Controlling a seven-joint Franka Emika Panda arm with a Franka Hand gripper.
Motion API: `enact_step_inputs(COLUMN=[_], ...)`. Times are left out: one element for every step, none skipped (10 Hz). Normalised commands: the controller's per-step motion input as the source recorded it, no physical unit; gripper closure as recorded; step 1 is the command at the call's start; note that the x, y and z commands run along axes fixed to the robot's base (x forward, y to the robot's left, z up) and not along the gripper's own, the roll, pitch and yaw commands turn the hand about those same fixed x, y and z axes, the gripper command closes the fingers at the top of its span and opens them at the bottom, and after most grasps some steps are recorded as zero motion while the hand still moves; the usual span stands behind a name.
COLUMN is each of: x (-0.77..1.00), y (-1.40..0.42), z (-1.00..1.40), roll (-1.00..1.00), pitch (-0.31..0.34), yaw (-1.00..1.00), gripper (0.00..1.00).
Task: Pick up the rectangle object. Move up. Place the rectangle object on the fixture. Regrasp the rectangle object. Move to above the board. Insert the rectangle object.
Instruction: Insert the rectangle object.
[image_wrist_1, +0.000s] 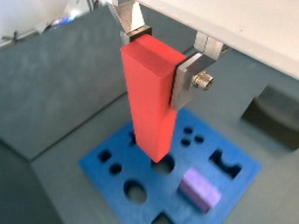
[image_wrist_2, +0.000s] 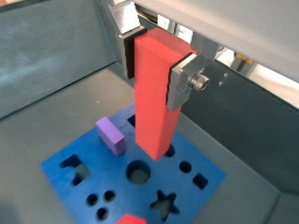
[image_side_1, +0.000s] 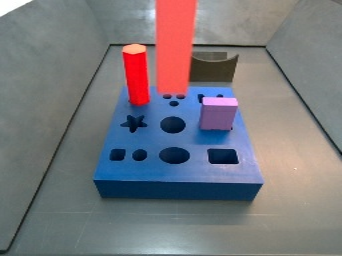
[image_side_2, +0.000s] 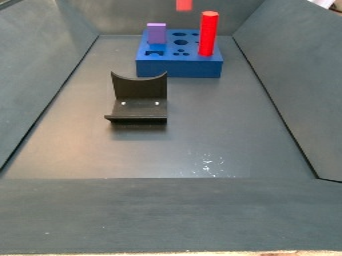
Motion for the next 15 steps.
enact_step_inputs(x=[0.91, 0.88, 0.83, 0.78, 0.41, 0.39, 0.48, 0.56, 0.71, 0.66, 0.78, 0.91, 0.95, 1.0, 1.0], y=[-0.43, -0.51, -0.54, -0.61, -0.57, -0.53, -0.43, -0.43, -0.34, -0.25, -0.18, -0.17, -0.17, -0.08, 0.0], z=[-0.81, -0.84, -0.85, -0.69, -0.15, -0.17, -0.17, -0.19, -0.14, -0.09, -0.02, -0.05, -0.07, -0.07, -0.11], roll=[-0.13, -0.08, -0.04, 0.0, 0.35, 0.5, 0.5, 0.5, 0.47, 0.48, 0.42, 0.3, 0.31, 0.21, 0.12], pitch=[0.0, 0.0, -0.023, -0.066, 0.01, 0.056, 0.039, 0.019, 0.074, 0.134, 0.151, 0.104, 0.127, 0.137, 0.11], yaw=[0.14, 0.13, 0.13, 0.1, 0.12, 0.03, 0.03, 0.03, 0.0, 0.0, 0.0, 0.0, 0.0, 0.0, 0.0], gripper=[1.0, 1.0, 1.0, 1.0, 1.0, 1.0, 1.0, 1.0, 1.0, 1.0, 1.0, 1.0, 1.0, 1.0, 1.0])
